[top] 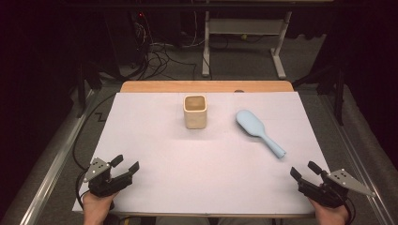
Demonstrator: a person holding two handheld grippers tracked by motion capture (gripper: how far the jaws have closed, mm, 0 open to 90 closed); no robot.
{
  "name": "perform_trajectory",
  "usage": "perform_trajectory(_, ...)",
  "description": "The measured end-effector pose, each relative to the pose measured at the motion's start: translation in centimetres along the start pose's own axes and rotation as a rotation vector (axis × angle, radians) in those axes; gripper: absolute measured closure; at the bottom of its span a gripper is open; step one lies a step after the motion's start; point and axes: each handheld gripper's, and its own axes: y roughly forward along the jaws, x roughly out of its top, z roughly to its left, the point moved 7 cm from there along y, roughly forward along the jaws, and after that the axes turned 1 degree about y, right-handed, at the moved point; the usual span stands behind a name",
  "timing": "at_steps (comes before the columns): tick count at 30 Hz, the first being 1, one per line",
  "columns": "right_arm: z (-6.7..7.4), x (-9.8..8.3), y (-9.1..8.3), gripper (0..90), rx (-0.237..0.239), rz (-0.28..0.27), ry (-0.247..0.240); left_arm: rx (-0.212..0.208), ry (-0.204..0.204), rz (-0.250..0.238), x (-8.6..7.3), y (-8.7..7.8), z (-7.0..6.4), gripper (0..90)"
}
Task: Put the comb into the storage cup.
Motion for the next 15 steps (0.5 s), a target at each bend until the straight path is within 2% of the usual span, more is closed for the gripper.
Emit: perform_trajectory(15, 0.11, 0.06, -0.10, 27.2, 0.005, -0.006, -0.001, 0.001, -0.004, 0.000, -0.02, -0.04, 0.03, 28.9)
